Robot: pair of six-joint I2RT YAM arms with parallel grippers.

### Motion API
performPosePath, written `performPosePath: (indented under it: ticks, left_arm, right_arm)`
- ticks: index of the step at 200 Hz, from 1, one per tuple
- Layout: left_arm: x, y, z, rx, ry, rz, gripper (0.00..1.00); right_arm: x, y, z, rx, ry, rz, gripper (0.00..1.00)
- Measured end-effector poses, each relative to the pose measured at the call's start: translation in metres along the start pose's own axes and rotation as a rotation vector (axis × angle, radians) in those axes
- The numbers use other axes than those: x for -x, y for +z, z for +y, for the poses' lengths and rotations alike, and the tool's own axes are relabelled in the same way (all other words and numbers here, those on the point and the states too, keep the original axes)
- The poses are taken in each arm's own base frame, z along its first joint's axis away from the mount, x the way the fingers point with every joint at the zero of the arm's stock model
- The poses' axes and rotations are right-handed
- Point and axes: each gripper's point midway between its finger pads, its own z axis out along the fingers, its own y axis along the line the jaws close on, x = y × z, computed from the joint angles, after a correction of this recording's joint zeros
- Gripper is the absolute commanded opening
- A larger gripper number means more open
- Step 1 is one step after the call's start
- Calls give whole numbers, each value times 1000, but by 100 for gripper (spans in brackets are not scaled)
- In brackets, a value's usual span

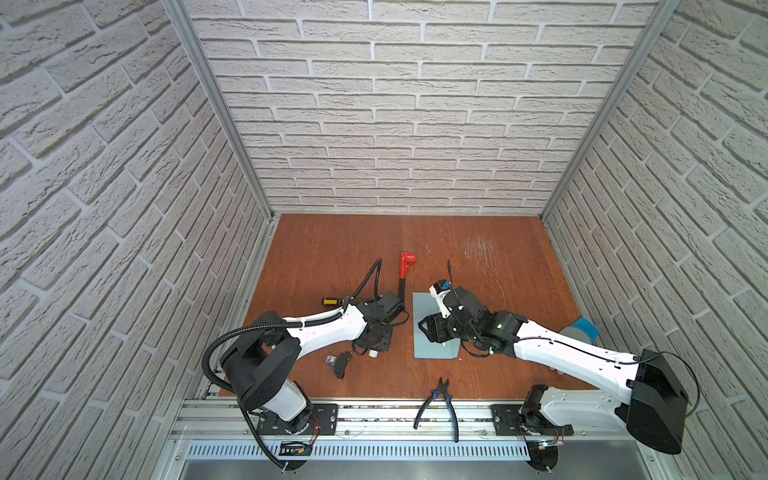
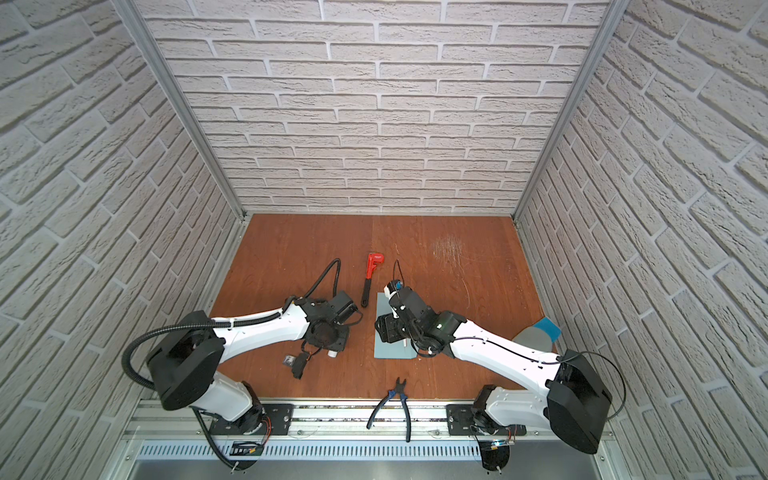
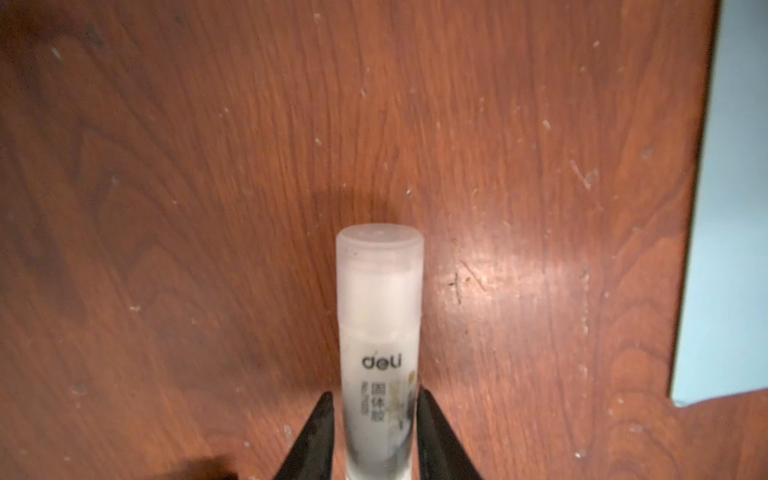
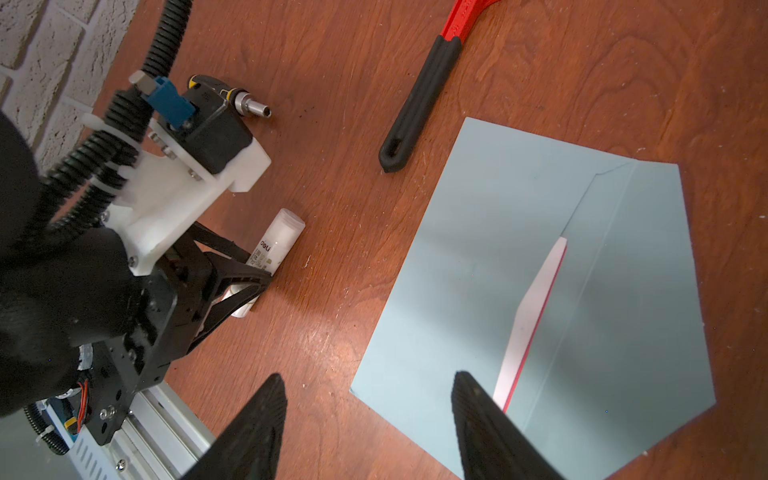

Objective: Place the letter into the envelope and seal it
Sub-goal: 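Grasp the white glue stick with the left gripper and lift it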

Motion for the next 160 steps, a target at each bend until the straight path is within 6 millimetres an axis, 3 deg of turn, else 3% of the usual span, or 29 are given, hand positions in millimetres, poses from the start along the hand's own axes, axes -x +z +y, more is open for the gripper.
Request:
performPosePath:
  ticks: [69,160]
  left_arm:
    - [1,10,4,10,21,42,34]
    - [2,11,4,-4,35,59,25]
  right_arm:
    - [-2,3,-1,-6,-9,11,65]
    - [-2,3,-1,-7,-25,11,65]
